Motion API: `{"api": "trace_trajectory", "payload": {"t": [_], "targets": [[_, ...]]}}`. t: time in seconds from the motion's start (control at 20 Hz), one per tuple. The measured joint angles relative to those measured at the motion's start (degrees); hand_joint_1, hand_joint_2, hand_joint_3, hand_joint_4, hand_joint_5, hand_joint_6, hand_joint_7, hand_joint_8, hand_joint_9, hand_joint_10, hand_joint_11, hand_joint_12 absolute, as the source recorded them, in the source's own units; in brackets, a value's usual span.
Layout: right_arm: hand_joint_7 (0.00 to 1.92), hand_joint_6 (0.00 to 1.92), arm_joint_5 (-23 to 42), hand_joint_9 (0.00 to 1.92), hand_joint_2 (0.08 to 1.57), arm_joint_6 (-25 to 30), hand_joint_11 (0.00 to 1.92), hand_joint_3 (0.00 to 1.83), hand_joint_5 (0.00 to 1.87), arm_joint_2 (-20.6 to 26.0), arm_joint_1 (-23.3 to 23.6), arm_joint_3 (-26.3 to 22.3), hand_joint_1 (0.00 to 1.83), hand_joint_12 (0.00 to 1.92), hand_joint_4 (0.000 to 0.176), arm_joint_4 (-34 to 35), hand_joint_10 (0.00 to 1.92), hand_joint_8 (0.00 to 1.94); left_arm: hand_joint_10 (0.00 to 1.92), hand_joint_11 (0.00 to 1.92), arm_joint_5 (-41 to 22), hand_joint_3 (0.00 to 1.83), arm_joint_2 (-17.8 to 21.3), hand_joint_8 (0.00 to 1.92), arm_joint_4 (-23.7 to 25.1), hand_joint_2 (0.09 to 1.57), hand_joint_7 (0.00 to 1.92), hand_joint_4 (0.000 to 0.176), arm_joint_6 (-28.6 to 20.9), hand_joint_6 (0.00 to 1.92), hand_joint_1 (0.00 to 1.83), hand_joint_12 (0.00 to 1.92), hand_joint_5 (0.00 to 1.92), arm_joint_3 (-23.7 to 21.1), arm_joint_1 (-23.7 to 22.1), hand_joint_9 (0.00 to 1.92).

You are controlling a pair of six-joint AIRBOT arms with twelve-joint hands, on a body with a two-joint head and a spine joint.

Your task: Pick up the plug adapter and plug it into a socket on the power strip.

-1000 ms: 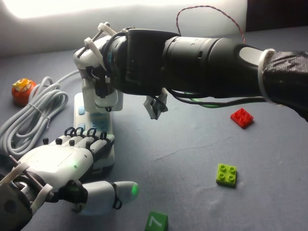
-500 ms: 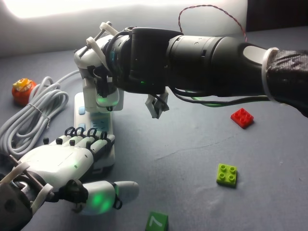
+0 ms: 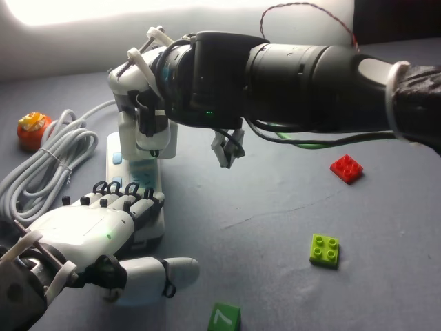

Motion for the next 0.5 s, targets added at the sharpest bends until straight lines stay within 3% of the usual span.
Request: {"api": "trace_trajectory", "payload": {"t": [0.15, 0.45, 0.5], "targets": [[0.89, 0.01, 0.0, 0.91, 1.06, -0.1, 0.49, 0.0, 0.85, 1.4, 0.5, -2.3, 1.03, 0.94, 0.0, -0.2, 0.0, 0.0, 0.01, 0.04, 0.0, 0.0, 0.0, 0.0, 0.0, 1.12, 0.06, 0.0, 0.0, 0.0, 0.0, 0.03, 0.08, 0.0, 0.0, 0.06], [0.73, 0.0, 0.2, 0.73, 1.1, -0.1, 0.26, 0.0, 0.68, 2.8, 1.7, -3.8, 0.93, 1.08, 0.0, 0.1, 0.0, 0.0, 0.0, 0.03, 0.1, 0.0, 0.0, 0.0, 0.0, 1.12, 0.05, 0.0, 0.0, 0.0, 0.0, 0.03, 0.06, 0.2, -0.1, 0.05], [0.69, 0.0, 0.5, 0.68, 1.1, -0.1, 0.2, 0.0, 0.62, 4.7, 2.9, -5.2, 0.93, 1.11, 0.0, 0.1, 0.0, 0.0, 0.0, 0.02, 0.2, 0.0, 0.0, 0.0, 0.0, 1.12, 0.05, 0.0, 0.0, 0.01, 0.0, 0.03, 0.07, 0.2, -0.1, 0.05]]}}
